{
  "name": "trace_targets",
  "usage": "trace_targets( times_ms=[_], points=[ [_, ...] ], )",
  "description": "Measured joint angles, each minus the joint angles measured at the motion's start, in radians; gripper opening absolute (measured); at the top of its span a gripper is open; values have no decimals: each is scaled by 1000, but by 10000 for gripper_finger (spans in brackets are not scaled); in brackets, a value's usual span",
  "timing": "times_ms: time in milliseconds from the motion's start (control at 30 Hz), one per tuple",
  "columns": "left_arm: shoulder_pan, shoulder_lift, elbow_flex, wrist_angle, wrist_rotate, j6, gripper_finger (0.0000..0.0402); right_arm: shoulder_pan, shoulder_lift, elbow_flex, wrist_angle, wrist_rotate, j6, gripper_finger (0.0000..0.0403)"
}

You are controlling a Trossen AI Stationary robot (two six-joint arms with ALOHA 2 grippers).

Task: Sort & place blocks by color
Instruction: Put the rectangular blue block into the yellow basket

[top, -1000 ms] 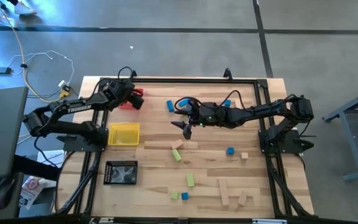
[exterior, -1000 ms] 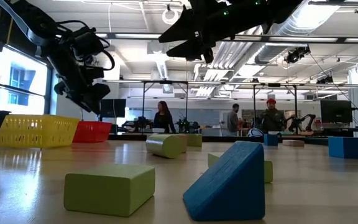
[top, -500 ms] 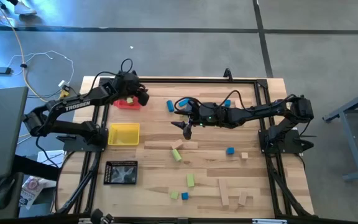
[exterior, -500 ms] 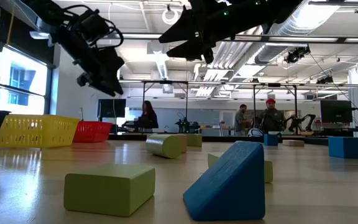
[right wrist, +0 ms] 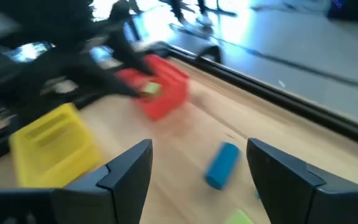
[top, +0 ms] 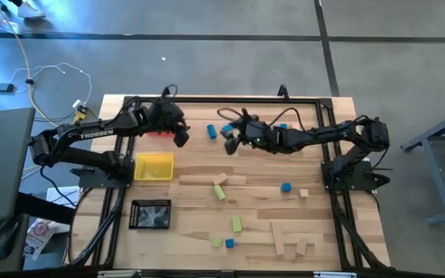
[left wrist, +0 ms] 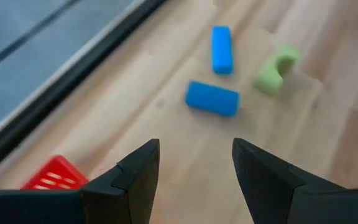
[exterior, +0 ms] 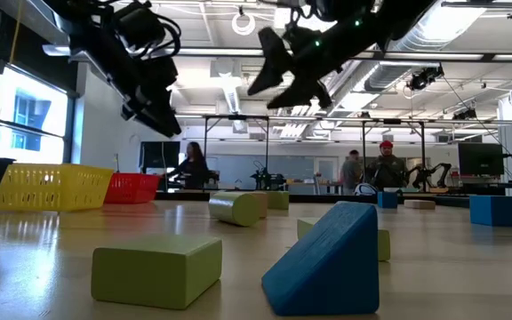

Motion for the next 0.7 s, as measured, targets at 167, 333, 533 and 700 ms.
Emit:
trace_targets(
  times_ms=[167, 333, 533, 700],
  points=[
    [-75, 0, 0, -28, 0, -1, 188, -77, 0, 0, -128, 0, 119, 248],
    [-143, 0, 0, -29, 0, -10, 190, -147, 0, 0, -272, 0, 218, 248],
    [-210, 0, 0, -29, 0, -10, 188, -216, 0, 0, -374, -2, 235, 248],
    [-246, 0, 0, -29, 0, -11, 190, -258, 0, 0, -464, 6, 272, 247]
  ],
)
